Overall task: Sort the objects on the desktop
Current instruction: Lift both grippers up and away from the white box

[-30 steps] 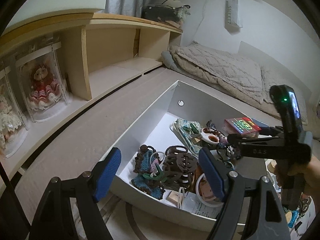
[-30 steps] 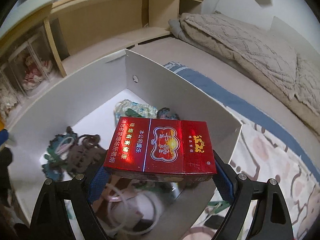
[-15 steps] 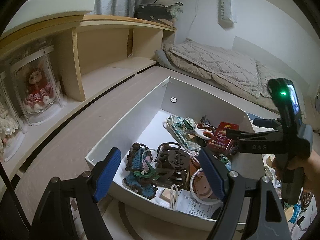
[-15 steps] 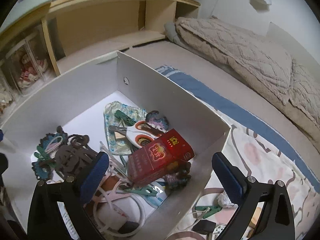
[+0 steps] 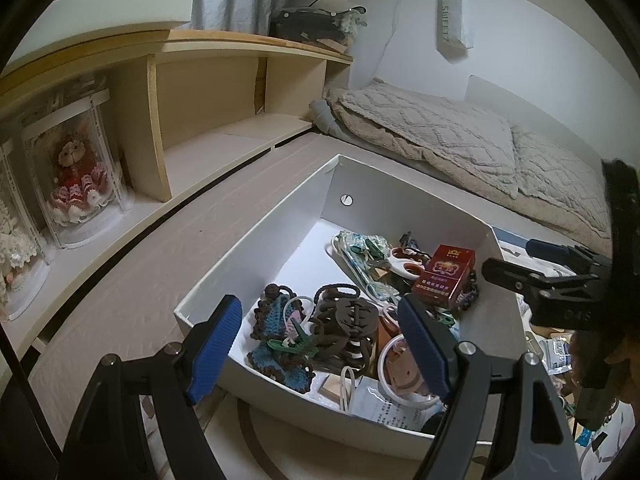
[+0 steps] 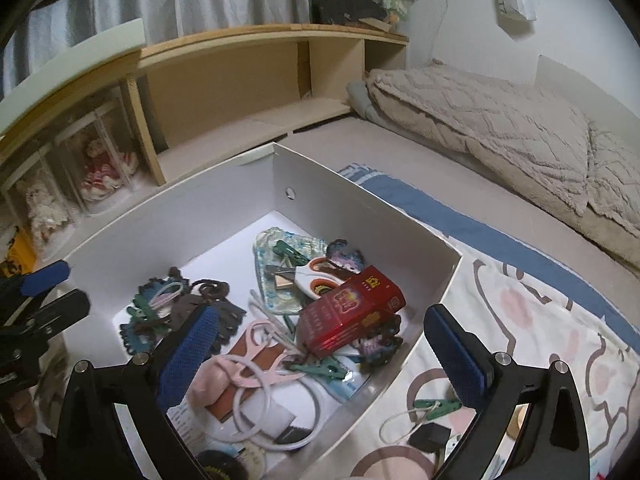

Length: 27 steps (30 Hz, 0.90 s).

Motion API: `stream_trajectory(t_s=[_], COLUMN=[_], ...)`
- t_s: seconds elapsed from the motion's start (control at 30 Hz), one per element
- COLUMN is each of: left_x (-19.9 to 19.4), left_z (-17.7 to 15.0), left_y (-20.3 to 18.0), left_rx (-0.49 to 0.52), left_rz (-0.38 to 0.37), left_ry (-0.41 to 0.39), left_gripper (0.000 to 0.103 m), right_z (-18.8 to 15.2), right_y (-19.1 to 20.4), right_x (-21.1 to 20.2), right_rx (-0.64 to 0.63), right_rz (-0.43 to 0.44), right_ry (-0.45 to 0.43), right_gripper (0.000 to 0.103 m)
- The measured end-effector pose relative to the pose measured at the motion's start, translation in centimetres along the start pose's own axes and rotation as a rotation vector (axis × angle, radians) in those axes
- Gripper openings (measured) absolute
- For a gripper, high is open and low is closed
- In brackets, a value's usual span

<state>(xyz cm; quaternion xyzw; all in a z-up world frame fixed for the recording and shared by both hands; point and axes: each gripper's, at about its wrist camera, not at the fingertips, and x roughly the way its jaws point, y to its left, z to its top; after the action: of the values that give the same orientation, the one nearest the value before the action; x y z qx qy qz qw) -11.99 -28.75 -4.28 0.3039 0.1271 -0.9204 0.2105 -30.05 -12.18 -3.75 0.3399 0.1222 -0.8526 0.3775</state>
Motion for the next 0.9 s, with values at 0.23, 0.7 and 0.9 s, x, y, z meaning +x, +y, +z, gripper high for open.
stream_trajectory(t_s=[0.23,0.7,0.9], left_x=[-0.3,-1.5,-2.1], left_z=[-0.1,-0.2,-0.3], left_y=[-0.3,-1.1,-1.9], left_rx=[0.005,0.018,0.038], left_rz=[-0.003,0.001,0.001], left_ry=[-0.005,-0.035,-0.044], left_gripper=[0.081,0.102,0.102], right_z=[-0.9,-2.1,-2.5], right_y=[0.2,-0.1,-0.1], right_x=[-1.7,-4.7,-6.6], right_rx=[0.014,0.024,0.028], right_rz=[0.017,-0.019,-0.035], right_ry=[-0.041,-0.079,-0.105], right_gripper=[0.103,0.103,0.103])
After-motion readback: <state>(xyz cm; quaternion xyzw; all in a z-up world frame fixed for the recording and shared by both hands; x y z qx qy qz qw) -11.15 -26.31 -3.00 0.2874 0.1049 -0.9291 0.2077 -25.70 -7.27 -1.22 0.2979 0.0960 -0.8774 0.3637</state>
